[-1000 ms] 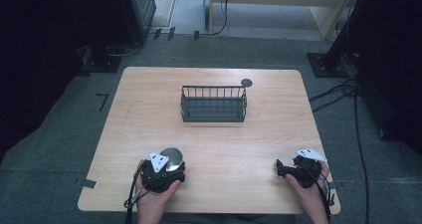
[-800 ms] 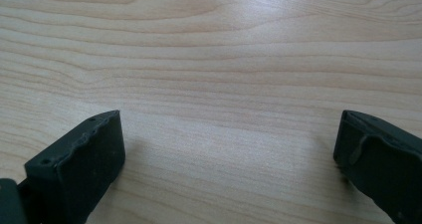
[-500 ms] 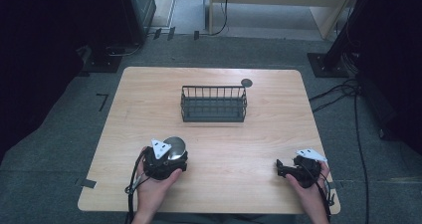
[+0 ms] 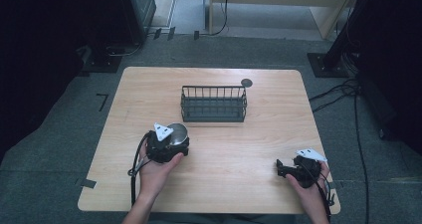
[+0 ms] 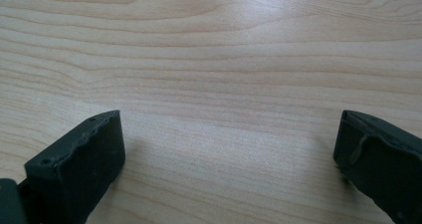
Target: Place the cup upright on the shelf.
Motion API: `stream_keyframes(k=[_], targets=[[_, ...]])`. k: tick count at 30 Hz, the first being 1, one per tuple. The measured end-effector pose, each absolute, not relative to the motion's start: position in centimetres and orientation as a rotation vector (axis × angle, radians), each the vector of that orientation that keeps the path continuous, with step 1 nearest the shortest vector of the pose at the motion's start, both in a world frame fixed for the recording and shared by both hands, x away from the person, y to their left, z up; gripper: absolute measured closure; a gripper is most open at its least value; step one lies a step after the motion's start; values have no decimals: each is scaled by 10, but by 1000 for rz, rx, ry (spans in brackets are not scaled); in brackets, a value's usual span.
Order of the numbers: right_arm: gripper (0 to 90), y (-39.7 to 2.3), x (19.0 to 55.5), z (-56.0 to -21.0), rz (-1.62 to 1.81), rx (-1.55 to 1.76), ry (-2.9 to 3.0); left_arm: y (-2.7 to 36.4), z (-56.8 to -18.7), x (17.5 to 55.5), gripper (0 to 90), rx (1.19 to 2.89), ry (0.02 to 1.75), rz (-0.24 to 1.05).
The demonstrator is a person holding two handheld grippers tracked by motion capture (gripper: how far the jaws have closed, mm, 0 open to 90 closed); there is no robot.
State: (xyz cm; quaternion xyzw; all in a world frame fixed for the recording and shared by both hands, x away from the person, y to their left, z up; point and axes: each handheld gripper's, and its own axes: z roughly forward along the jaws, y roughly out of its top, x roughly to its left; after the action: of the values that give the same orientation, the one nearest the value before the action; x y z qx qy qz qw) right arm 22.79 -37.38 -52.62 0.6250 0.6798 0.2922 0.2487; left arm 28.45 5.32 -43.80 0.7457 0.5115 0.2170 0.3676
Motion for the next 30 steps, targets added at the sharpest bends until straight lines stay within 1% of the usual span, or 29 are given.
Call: stream_keyframes(k=[30], targets=[[0,-374,228,-526,797,1705,1851,50,-395,342,192,1876,1289,540]])
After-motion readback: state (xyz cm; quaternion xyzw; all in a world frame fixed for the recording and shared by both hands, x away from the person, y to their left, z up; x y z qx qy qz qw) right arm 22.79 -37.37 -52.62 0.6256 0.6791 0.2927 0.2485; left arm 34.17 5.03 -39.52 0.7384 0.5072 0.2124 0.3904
